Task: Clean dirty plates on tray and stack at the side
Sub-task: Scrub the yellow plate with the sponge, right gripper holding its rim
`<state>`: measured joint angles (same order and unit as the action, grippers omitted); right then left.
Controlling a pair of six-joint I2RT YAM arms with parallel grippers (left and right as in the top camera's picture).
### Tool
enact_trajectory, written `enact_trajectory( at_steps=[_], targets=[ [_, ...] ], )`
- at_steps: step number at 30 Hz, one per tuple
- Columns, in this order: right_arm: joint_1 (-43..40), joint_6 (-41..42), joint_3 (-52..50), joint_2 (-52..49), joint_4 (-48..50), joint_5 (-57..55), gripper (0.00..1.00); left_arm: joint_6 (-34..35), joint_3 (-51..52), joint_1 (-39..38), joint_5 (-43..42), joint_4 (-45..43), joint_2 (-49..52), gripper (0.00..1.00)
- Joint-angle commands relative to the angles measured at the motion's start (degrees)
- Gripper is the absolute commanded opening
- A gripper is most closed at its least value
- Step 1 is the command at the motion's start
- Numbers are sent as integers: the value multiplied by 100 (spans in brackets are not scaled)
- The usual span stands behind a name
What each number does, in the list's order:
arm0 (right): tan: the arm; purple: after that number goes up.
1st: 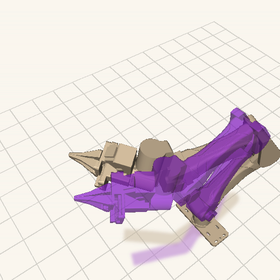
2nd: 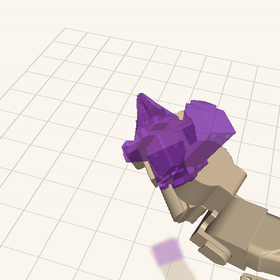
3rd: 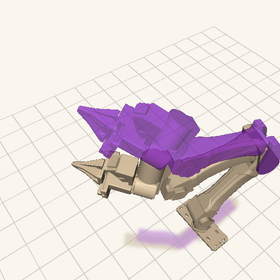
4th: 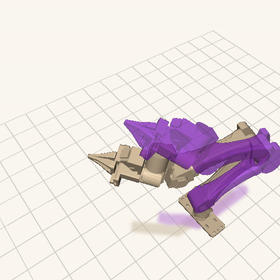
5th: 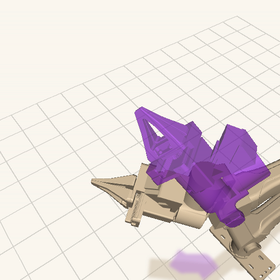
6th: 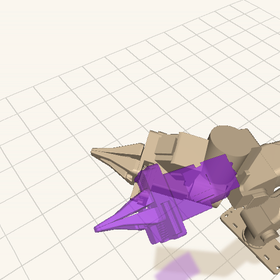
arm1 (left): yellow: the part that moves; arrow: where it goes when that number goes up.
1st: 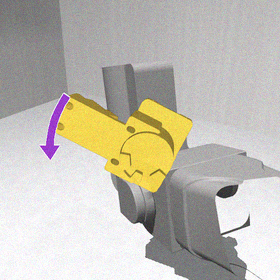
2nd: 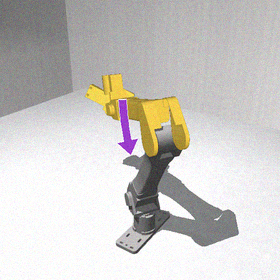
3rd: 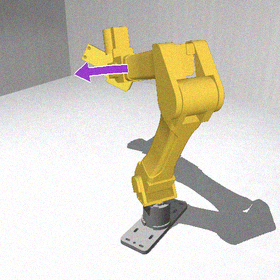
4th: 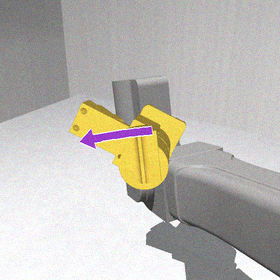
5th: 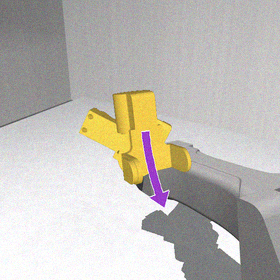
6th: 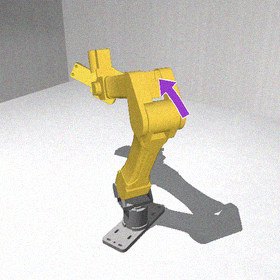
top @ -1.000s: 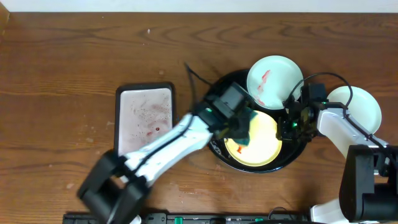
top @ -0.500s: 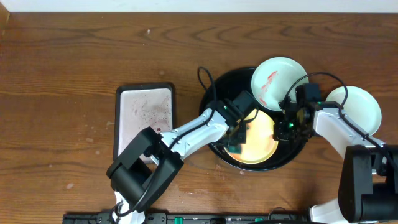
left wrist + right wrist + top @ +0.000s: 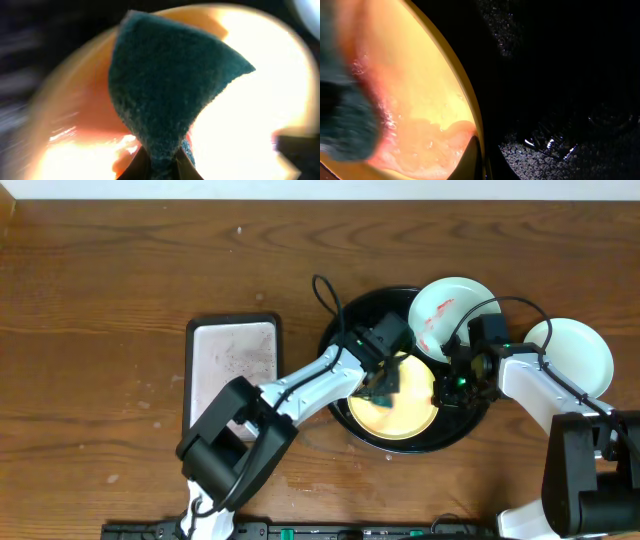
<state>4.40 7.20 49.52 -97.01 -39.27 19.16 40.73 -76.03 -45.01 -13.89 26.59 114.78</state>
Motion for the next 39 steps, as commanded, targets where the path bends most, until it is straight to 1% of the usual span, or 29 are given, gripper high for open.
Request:
enact_trajectory(
  at_steps=[1,4,8,11,15,20,22,24,26,29,32,33,34,37,39],
  targets=[
    [-55,-20,-57,-114,-20,-715,1,28,79,-188,-1526,-358,271,8],
    [-55,-22,-57,-114,-22,-715,1,31,79,-354,-1550,-374,334,8],
    [-55,-20,-57,-114,-24,-715,1,-44,79,-529,-1539,-175,385,8],
    [-55,-20,-57,-114,-24,-713,1,-103,79,-531,-1276,94,385,7],
    [-55,-22,-57,-114,-31,-713,1,-94,61,-378,31,739,354,8],
    [-55,-46,-57,-114,-26,-715,1,-103,-299,-151,2339,1808,310,7],
    [-55,-46,-57,-114,-22,-715,1,-236,-485,-116,3104,2098,308,7],
    [-55,-46,-57,-114,-15,-715,1,-463,-632,-118,3547,2225,308,7],
    [-55,-46,-57,-114,-15,-715,1,-542,-732,-118,3799,2264,308,7],
    [-55,-61,-57,-114,-17,-715,1,-551,-758,-118,3792,2146,308,8],
    [-55,-61,-57,-114,-17,-717,1,-520,-758,-118,3526,1910,313,8],
    [-55,-61,-57,-114,-15,-719,1,-485,-756,-116,3287,1792,315,7],
    [-55,-63,-57,-114,-13,-737,1,-487,-756,-118,2712,1580,321,8],
    [-55,-63,-57,-114,-15,-737,1,-487,-756,-118,1493,1180,369,8],
    [-55,-63,-57,-114,-13,-737,1,-487,-756,-118,822,922,431,7]
  ],
)
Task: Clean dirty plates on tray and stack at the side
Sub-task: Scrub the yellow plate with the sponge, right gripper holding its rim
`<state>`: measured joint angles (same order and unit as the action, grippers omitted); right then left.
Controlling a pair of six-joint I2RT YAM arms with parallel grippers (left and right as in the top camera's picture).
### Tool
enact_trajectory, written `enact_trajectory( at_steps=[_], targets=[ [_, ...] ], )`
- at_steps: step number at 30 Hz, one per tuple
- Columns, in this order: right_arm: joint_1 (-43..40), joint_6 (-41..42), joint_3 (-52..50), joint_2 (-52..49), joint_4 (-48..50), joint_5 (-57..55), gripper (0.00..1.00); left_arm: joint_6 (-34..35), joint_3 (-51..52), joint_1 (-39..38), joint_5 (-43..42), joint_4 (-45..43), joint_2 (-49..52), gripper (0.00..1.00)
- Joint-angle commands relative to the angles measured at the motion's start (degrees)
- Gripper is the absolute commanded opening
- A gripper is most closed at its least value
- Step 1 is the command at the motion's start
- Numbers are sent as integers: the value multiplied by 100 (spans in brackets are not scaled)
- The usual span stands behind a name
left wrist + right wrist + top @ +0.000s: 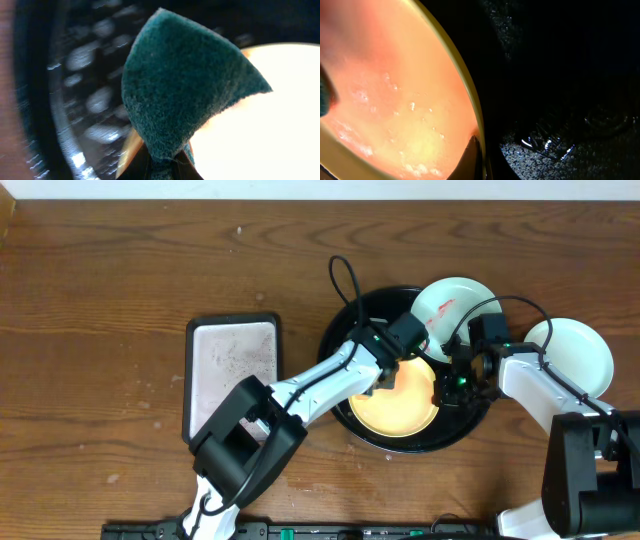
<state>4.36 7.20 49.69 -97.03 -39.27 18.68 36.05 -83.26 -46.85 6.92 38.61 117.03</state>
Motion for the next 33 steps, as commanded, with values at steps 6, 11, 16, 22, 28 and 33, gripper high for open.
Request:
enact_trajectory(
  at_steps=[6,11,16,22,28,33],
  targets=[
    [-50,-61,-74,-111,-11,-688,1,-22,-33,7,-2651,-892,387,8],
    [-50,-61,-74,-111,-13,-686,1,-96,-33,-59,-3353,-1049,389,8],
    [-50,-61,-74,-111,-11,-688,1,-286,-33,-103,-3862,-986,389,8],
    [-50,-61,-74,-111,-15,-686,1,-343,-33,13,-2402,-376,389,8],
    [-50,-61,-74,-111,-9,-686,1,-262,-35,385,-264,682,389,7],
    [-50,-61,-74,-111,22,-686,1,-608,-35,428,1038,887,382,8]
  ],
)
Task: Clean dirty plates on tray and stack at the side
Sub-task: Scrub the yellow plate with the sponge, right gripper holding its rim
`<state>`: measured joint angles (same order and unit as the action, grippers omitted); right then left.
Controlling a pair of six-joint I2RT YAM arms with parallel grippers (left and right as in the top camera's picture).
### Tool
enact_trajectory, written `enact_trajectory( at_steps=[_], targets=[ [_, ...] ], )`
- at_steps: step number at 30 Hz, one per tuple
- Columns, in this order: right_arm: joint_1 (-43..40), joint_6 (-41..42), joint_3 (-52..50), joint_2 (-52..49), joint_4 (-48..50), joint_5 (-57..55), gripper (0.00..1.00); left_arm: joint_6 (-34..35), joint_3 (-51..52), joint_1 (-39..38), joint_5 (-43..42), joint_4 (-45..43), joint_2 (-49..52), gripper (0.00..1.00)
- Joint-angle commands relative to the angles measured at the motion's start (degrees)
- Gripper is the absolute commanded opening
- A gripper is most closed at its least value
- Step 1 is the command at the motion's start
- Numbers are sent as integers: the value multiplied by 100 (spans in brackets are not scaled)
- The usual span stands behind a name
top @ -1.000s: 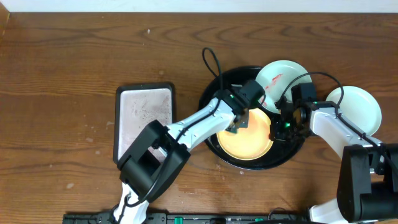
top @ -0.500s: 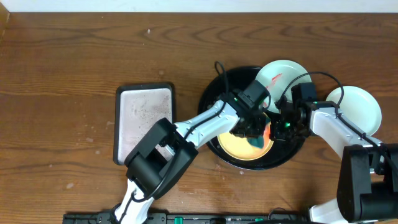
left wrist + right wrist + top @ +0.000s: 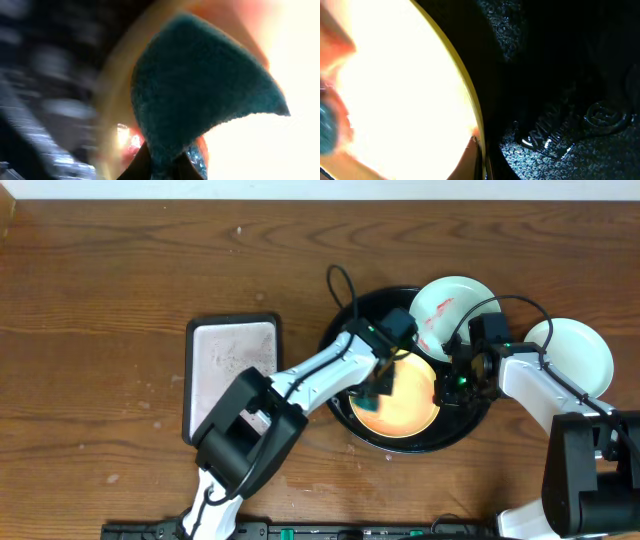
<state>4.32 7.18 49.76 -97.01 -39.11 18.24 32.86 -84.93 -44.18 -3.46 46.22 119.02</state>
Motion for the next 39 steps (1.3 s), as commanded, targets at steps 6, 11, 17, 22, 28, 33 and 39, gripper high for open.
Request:
enact_trajectory(
  at_steps=[6,11,17,22,28,33,39],
  targets=[
    [-48,-66,-81,-114,-4,-645,1,-522,131,20,3493,83,184,7],
    [-48,-105,-81,-114,-9,-745,1,-520,131,-4,4129,63,184,7],
    [-48,-107,-81,-114,-9,-752,1,-518,131,-4,3711,-197,184,8],
    [-48,-105,-79,-114,-9,-752,2,-516,144,-4,774,-614,188,7],
    [-48,-105,-81,-114,-4,-752,1,-192,413,-79,-1550,-1585,249,8],
    [-48,-105,-81,-114,-7,-750,1,-87,424,-299,-1971,-2031,546,8],
    [-48,-105,-81,-114,-7,-750,1,-92,417,-533,-2597,-2081,662,7]
  ],
)
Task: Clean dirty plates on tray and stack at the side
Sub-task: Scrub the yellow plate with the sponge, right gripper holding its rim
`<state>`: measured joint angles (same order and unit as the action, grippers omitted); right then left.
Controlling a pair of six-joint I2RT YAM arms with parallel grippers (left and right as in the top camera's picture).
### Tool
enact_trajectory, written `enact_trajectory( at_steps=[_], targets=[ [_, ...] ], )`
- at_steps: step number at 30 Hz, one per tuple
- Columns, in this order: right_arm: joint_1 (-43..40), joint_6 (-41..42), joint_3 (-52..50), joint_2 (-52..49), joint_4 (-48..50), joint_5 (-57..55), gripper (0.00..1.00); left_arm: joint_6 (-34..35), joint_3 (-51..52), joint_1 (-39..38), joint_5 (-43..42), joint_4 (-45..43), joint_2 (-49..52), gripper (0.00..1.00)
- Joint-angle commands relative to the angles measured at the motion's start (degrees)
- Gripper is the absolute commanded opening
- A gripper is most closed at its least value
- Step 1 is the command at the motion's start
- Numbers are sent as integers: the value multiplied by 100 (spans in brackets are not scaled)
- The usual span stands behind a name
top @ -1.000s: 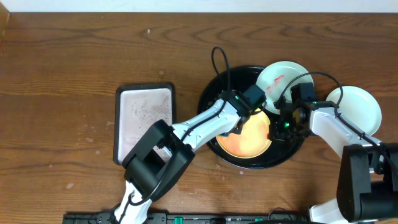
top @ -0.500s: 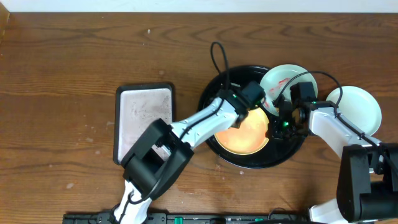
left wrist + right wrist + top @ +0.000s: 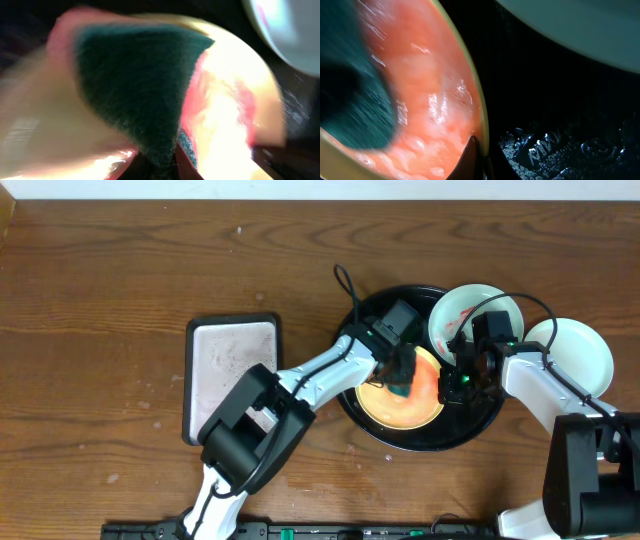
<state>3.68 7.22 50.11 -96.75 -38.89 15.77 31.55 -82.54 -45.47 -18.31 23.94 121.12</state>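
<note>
A yellow plate smeared with red sauce lies in the round black tray. My left gripper is shut on a dark green sponge, which presses on the plate's upper middle in the overhead view, sponge. My right gripper is shut on the plate's right rim, one finger inside, one outside. A white plate with red streaks leans on the tray's upper right edge. A clean white plate rests on the table to the right.
A rectangular black tray with a speckled white inside lies left of the round tray. Cables loop above both wrists. The wooden table stretches to the left and back.
The round tray, yellow plate and streaked white plate sit a little further right. My left gripper has moved the sponge from the plate's left edge to its upper middle. Red sauce covers more of the plate.
My left gripper held the sponge on the plate's left part while my right held the right rim. Then the sponge was at the plate's upper edge, then at its left edge, now at the upper middle. The sauce has been spread across the plate throughout.
</note>
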Motion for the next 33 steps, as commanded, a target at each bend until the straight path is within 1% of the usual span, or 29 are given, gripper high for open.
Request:
enact_trajectory(
  at_steps=[1,6,9,10,12,16,18,20,22,29,33],
  targets=[
    [15,-109,-116,-140,-26,-503,1,24,177,-428,-1113,168,444,8],
    [15,-109,-116,-140,-24,-503,1,-109,173,-503,-1121,382,424,8],
    [15,-109,-116,-140,-26,-503,1,-105,168,-411,-879,634,424,7],
    [15,-107,-116,-140,-26,-503,1,-81,164,-354,-680,758,424,7],
    [17,-107,-116,-140,-26,-501,1,35,116,-223,-24,1147,424,8],
    [17,-109,-116,-140,-15,-503,1,173,-216,17,1987,2114,422,7],
    [17,-109,-116,-140,-11,-503,1,170,-415,72,2841,2422,422,8],
    [17,-109,-116,-140,-9,-503,1,76,-579,79,3591,2542,422,7],
    [15,-109,-116,-140,-9,-503,1,-153,-678,76,4030,2514,422,8],
    [15,-114,-116,-140,-9,-505,1,-262,-761,55,5215,2520,422,7],
    [15,-133,-116,-140,-11,-505,1,-256,-1119,-4,5333,2824,400,8]
  ],
)
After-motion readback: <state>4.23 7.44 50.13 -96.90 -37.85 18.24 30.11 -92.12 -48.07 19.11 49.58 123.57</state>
